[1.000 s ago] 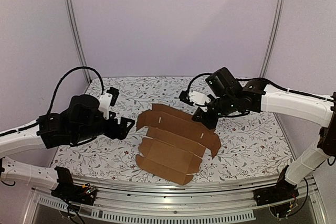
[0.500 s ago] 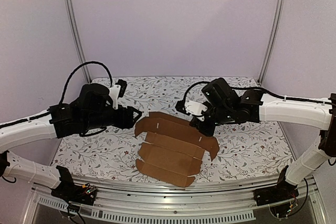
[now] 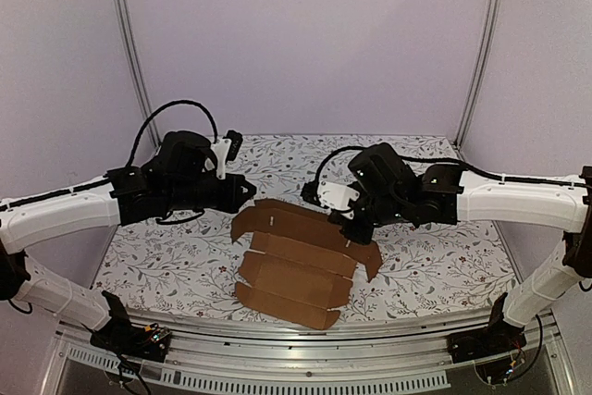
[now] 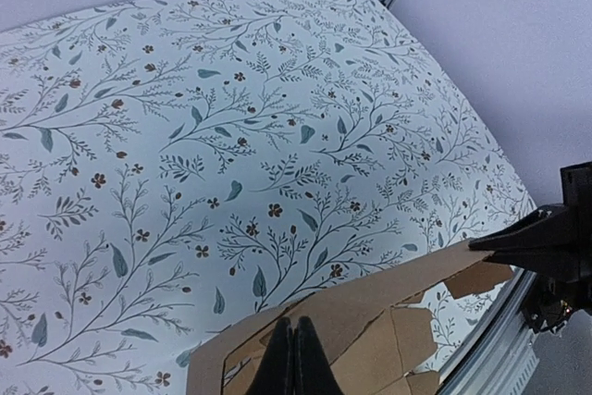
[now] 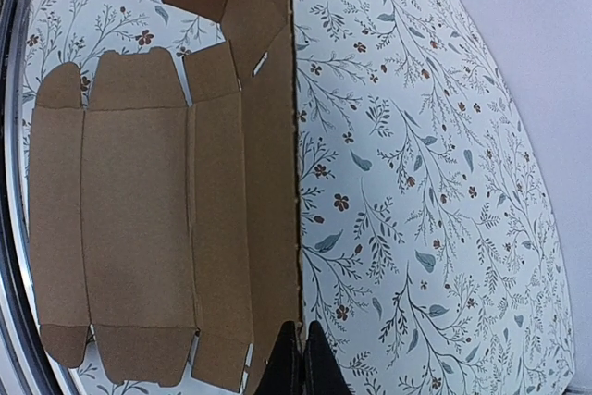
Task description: Fold the paper box
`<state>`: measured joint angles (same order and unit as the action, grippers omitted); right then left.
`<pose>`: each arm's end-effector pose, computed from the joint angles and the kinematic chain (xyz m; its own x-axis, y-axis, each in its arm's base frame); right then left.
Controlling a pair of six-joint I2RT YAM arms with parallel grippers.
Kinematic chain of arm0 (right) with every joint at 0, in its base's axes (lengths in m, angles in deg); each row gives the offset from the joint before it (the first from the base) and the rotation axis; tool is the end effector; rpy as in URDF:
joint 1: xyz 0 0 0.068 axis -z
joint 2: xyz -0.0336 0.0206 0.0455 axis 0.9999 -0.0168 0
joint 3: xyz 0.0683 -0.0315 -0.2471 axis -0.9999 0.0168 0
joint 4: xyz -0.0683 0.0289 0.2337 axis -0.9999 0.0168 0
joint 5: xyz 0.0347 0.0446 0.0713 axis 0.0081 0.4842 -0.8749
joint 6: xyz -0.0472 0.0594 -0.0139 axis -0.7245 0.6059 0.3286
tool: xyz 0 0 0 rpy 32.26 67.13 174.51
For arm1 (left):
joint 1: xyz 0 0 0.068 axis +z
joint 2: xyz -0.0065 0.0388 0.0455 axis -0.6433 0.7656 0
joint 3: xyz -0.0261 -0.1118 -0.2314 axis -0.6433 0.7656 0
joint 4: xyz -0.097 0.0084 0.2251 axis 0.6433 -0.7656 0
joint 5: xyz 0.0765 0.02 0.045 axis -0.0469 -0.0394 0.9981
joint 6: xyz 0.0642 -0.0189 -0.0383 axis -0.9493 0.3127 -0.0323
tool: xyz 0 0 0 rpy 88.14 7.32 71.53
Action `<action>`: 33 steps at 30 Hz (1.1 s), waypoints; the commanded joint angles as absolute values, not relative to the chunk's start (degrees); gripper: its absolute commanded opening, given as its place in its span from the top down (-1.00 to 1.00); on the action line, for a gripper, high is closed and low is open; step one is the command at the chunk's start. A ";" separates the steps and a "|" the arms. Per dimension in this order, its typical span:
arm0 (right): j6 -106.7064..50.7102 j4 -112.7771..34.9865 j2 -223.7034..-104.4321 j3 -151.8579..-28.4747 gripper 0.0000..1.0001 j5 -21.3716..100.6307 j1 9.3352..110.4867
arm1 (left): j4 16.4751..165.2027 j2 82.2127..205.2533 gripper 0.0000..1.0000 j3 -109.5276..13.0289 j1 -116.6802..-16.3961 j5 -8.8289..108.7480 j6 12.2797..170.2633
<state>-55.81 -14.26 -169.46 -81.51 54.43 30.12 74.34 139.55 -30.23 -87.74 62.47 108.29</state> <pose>0.1816 0.2853 0.2447 -0.0511 -0.7733 -0.6319 -0.8809 0.3331 -0.3364 0.2015 -0.2142 0.2669 -0.6412 -0.0047 -0.7674 0.4422 0.8150 -0.3744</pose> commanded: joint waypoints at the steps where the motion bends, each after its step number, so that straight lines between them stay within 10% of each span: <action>1: -56.26 -15.46 -168.67 -81.67 1.00 56.65 29.14 | 74.07 141.32 1.00 -32.10 -86.89 60.88 107.86; 33: -51.13 -18.77 -173.24 -84.87 1.00 59.46 27.26 | 80.62 150.41 1.00 -33.97 -89.43 49.42 111.78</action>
<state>-52.64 -14.98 -172.26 -82.63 59.11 28.42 76.88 149.21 -32.37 -88.07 53.10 110.72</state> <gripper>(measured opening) 0.007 0.004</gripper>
